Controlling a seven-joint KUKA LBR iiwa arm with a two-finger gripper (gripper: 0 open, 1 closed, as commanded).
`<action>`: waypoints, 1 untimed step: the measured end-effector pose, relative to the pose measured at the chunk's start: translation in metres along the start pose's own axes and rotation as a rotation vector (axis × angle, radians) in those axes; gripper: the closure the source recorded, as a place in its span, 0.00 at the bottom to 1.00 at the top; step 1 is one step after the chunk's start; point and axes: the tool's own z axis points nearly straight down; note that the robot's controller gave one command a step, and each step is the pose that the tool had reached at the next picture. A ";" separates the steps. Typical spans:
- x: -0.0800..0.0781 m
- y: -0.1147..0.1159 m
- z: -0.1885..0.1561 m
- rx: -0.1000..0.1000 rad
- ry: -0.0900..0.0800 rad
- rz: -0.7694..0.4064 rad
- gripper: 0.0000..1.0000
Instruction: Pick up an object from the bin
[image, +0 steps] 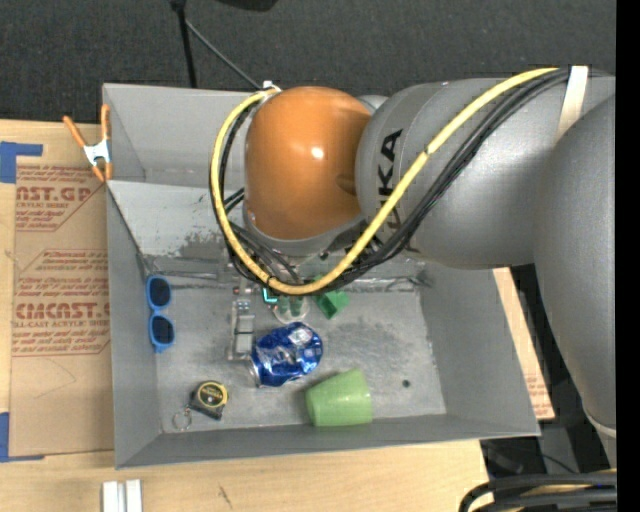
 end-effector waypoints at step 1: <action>0.032 -0.081 0.083 0.004 0.004 -0.004 0.00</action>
Offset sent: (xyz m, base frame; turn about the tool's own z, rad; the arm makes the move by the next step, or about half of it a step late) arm -0.0300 -0.0773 -0.0777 -0.0082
